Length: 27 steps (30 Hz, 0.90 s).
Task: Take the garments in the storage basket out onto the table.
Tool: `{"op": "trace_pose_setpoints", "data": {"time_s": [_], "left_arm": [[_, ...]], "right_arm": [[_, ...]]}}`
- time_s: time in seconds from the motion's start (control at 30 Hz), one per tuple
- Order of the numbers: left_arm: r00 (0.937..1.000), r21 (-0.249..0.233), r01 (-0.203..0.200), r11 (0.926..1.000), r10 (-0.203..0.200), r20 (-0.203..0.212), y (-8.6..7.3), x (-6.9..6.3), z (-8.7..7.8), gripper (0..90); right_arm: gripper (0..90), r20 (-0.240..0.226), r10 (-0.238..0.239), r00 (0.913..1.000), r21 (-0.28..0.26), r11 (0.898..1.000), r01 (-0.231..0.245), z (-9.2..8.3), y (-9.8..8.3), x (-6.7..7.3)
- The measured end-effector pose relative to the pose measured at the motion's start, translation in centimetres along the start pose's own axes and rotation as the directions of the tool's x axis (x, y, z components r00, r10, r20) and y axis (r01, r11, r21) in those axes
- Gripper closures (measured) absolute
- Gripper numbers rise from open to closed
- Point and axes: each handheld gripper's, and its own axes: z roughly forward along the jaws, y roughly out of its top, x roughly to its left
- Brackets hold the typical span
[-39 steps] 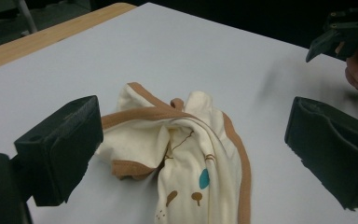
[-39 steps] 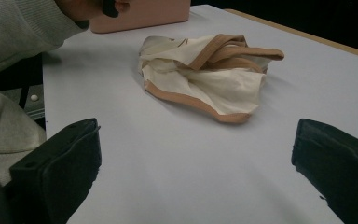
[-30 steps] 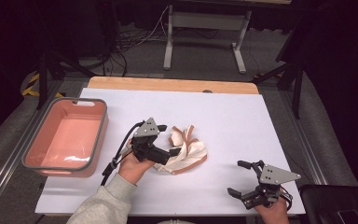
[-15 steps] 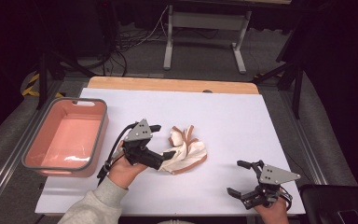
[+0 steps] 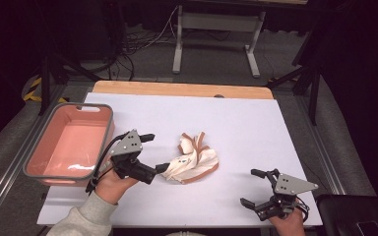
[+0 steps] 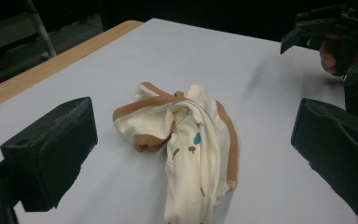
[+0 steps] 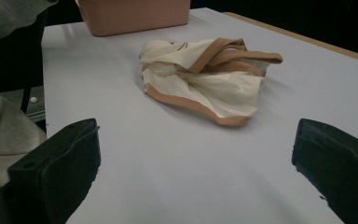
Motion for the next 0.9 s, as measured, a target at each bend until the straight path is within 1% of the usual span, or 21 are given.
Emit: {"op": "trace_pose_setpoints", "data": {"time_s": [0.1,0.23,0.27,0.37,0.47,0.6,0.67,0.73,0.83,0.9], "left_arm": [[1.0,-0.002,0.009,1.0,-0.009,0.0,-0.6,0.1,-0.5,1.1],[0.9999,-0.01,0.01,0.9999,-0.01,-0.009,-1.6,0.1,-1.2,1.0],[0.9998,-0.021,0.016,0.9996,-0.016,-0.015,-2.0,0.1,-1.4,1.0],[0.9993,-0.041,0.035,0.9985,-0.036,-0.013,-2.9,0.3,-1.7,1.0],[0.9986,-0.06,0.053,0.9968,-0.053,-0.004,-3.8,0.3,-2.0,1.0],[0.9986,-0.076,0.053,0.9957,-0.053,0.007,-4.7,0.2,-2.2,1.0],[0.9982,-0.079,0.06,0.9951,-0.06,0.01,-5.3,0.2,-2.2,1.0],[0.9969,-0.078,0.078,0.9939,-0.077,0.018,-6.0,0.2,-2.2,1.0],[0.9963,-0.074,0.085,0.9936,-0.085,0.013,-6.9,0.1,-2.2,1.0],[0.9945,-0.077,0.104,0.9916,-0.102,0.023,-7.5,0.1,-2.2,1.0]], "right_arm": [[1.4,-0.001,0.001,1.0,-0.001,1.0,-0.001,0.0,0.0,0.0],[1.4,-0.001,0.002,1.0,0.0,1.0,-0.002,0.0,0.0,0.0],[1.4,-0.001,0.002,1.0,-0.001,1.0,-0.002,0.0,0.0,0.0],[1.4,0.0,0.0,1.0,0.001,1.0,0.0,0.0,0.0,0.1],[1.4,0.0,0.0,1.0,0.001,1.0,0.0,0.0,0.0,0.1],[1.4,0.002,0.0,1.0,0.0,1.0,0.0,0.0,0.0,0.1],[1.4,0.003,0.001,1.0,-0.001,1.0,-0.001,0.0,0.0,0.1],[1.4,0.002,0.002,1.0,-0.001,1.0,-0.002,0.0,0.0,0.1],[1.4,0.003,0.001,1.0,0.0,1.0,-0.001,0.0,0.0,0.1],[1.4,0.003,0.002,1.0,-0.002,1.0,-0.002,-0.1,0.0,0.1]]}}
